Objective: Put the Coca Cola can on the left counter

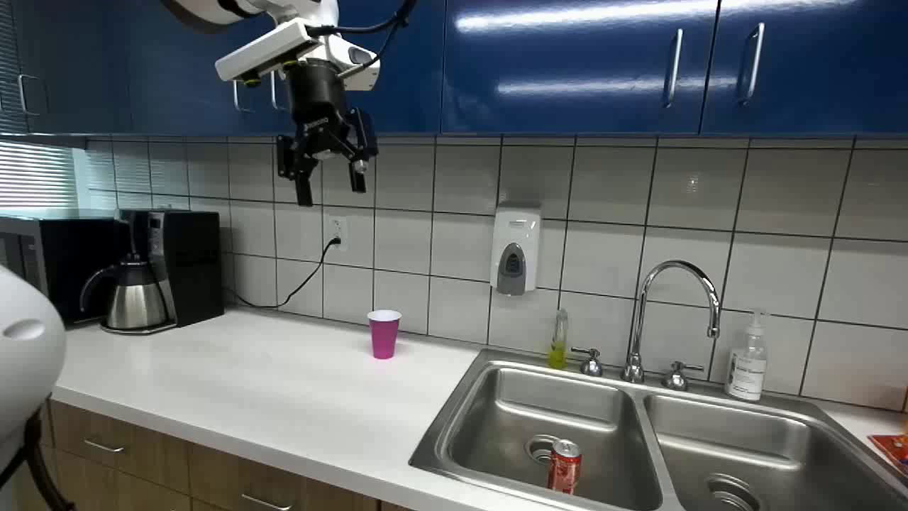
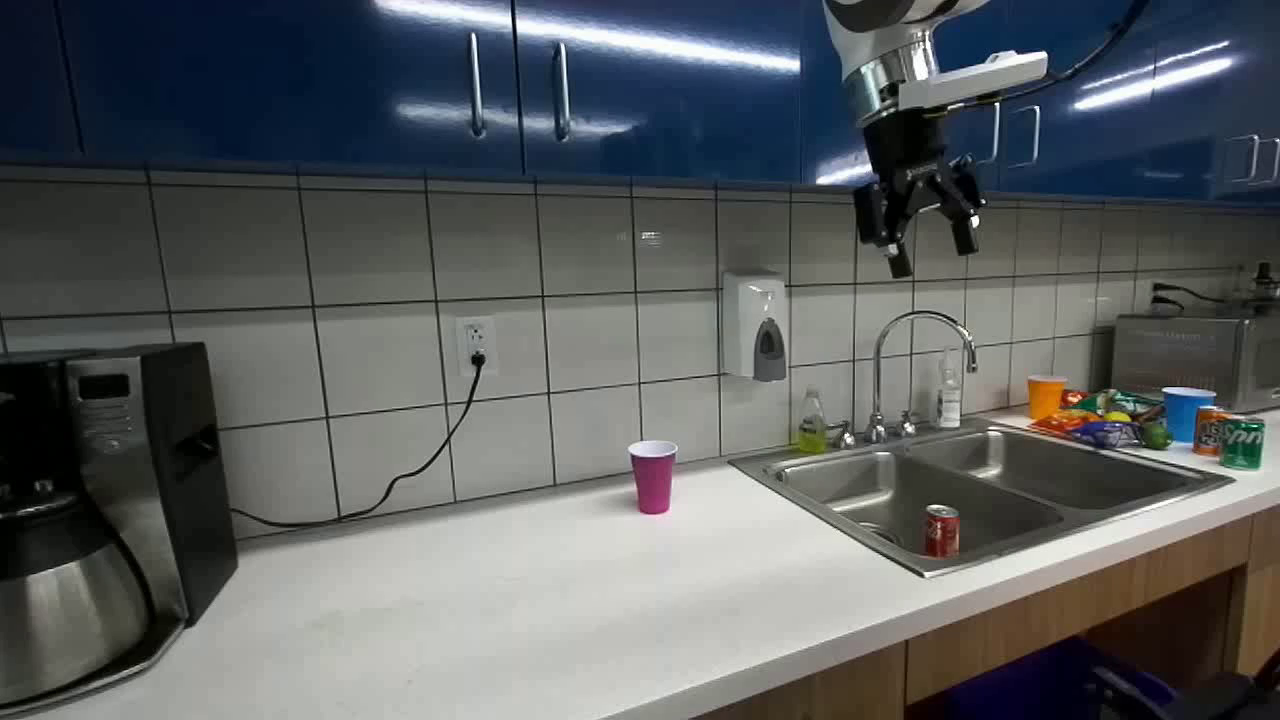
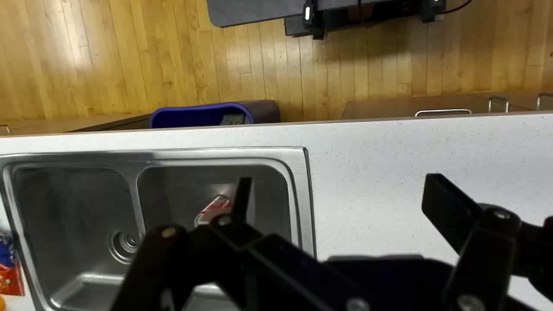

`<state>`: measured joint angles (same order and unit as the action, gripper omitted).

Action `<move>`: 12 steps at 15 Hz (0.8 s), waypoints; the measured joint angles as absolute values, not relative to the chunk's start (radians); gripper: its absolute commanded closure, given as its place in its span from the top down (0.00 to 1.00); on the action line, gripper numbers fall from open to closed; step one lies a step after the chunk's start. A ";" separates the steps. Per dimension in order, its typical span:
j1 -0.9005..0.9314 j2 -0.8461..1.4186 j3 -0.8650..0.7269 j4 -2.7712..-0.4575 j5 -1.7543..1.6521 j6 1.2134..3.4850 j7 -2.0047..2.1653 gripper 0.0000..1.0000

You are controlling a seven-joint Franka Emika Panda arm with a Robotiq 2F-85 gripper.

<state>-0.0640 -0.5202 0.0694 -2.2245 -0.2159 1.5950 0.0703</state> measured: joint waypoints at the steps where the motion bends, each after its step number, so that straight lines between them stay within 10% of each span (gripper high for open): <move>1: -0.064 -0.520 0.069 -2.225 -0.216 1.595 0.070 1.00; 12: -0.061 -0.481 0.020 -2.225 -0.216 1.622 0.070 1.00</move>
<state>-0.0611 -0.4806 0.0205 -2.2247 -0.2159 1.6222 0.0703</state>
